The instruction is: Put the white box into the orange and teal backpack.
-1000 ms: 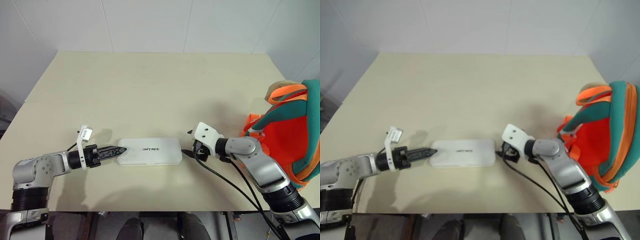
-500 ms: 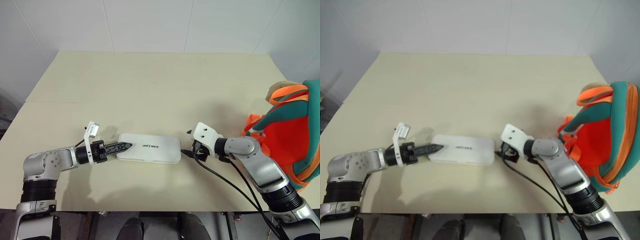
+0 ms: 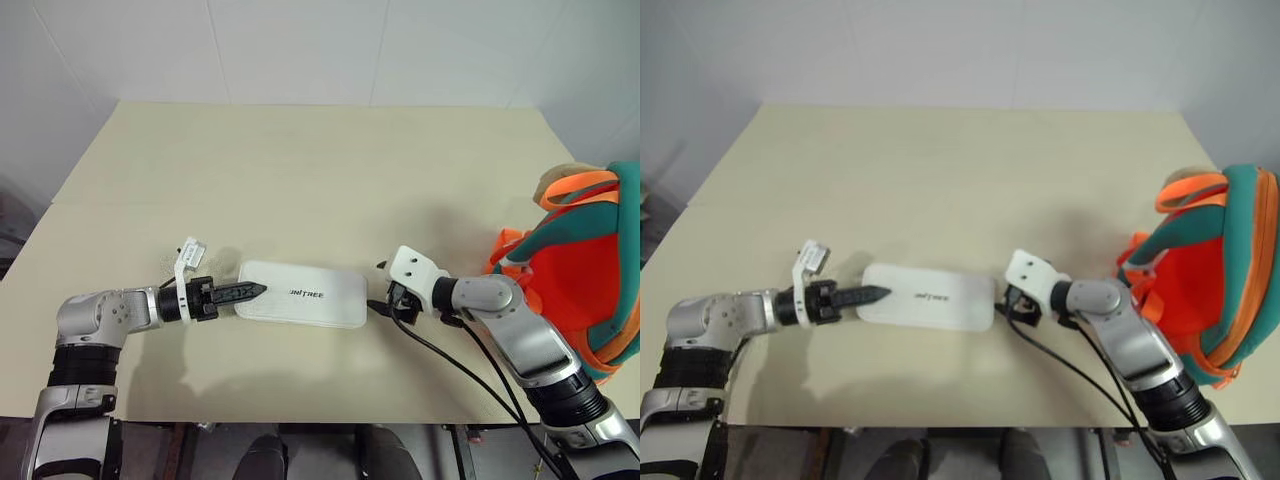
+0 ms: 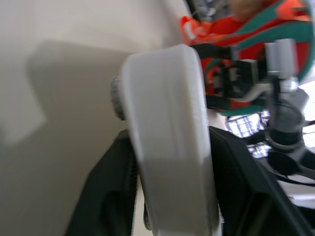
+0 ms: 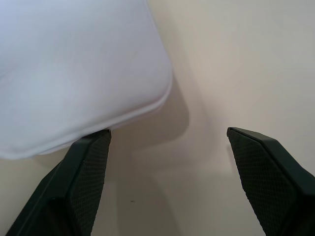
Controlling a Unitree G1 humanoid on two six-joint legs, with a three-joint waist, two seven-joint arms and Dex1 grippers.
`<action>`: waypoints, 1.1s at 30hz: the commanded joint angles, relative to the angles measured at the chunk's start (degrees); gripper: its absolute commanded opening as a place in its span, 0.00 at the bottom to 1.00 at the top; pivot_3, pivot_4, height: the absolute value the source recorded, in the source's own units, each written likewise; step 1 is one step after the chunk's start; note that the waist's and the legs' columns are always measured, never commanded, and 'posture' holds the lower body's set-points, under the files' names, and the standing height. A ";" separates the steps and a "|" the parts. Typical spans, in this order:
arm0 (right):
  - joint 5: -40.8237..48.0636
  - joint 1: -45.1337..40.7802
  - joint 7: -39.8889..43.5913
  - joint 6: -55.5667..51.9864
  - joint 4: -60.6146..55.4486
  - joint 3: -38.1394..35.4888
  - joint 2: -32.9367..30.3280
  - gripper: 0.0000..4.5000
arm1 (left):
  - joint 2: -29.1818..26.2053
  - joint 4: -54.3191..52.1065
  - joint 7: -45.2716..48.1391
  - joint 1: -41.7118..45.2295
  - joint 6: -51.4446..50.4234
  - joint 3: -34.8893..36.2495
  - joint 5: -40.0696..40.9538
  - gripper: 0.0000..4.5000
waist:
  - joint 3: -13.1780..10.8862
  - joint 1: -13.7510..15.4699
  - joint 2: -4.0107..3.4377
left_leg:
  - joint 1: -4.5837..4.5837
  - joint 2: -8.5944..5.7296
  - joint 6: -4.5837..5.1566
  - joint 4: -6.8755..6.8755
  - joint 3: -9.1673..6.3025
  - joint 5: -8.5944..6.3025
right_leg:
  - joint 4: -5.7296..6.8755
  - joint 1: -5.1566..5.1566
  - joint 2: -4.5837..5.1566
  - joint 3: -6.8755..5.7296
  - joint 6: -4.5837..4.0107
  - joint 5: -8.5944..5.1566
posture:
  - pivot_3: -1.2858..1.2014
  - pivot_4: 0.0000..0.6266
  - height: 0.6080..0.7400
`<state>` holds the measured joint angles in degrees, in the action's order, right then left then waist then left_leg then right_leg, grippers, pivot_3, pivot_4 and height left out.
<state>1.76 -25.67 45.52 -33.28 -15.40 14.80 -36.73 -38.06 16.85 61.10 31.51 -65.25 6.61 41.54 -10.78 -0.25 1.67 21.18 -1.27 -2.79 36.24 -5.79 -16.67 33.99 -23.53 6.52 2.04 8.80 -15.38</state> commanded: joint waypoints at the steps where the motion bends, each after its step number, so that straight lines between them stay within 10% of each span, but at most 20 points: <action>1: 0.27 0.08 0.14 1.59 -2.25 -0.52 0.19 1.00 | -0.15 0.93 -0.01 0.64 0.75 -2.61 -2.22 0.32 | 0.00 -0.01 0.00 | -0.02 0.00 -0.01 0.02 0.00 0.00 | 0.02 0.01 0.00 0.00 -0.01 0.01 | 0.52 0.24 1.00; 21: 1.48 0.54 -6.54 2.71 -2.60 -7.85 4.66 1.00 | 2.94 9.43 -9.45 5.60 -5.18 12.46 2.86 0.30 | 0.00 -0.37 0.00 | 0.03 0.00 -0.09 0.00 -0.03 0.06 | 0.08 -0.09 0.00 0.00 -0.03 0.09 | 0.52 0.24 1.00; 33: 4.31 14.46 -23.42 -1.26 -23.72 -19.68 17.45 1.00 | 9.93 8.66 -19.94 6.45 -7.63 24.04 8.59 0.29 | 0.00 0.19 0.00 | 0.16 0.00 -0.49 -0.19 -0.04 0.26 | 0.11 -0.20 0.00 0.00 -0.03 0.09 | 0.52 0.24 1.00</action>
<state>5.24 -13.21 24.09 -33.87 -33.25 -3.33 -19.93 -28.31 27.14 42.05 36.84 -72.48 27.85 47.34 -10.78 -0.06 1.67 21.35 -1.27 -3.28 36.03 -5.83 -16.41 34.07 -23.73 6.53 2.04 8.78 -15.29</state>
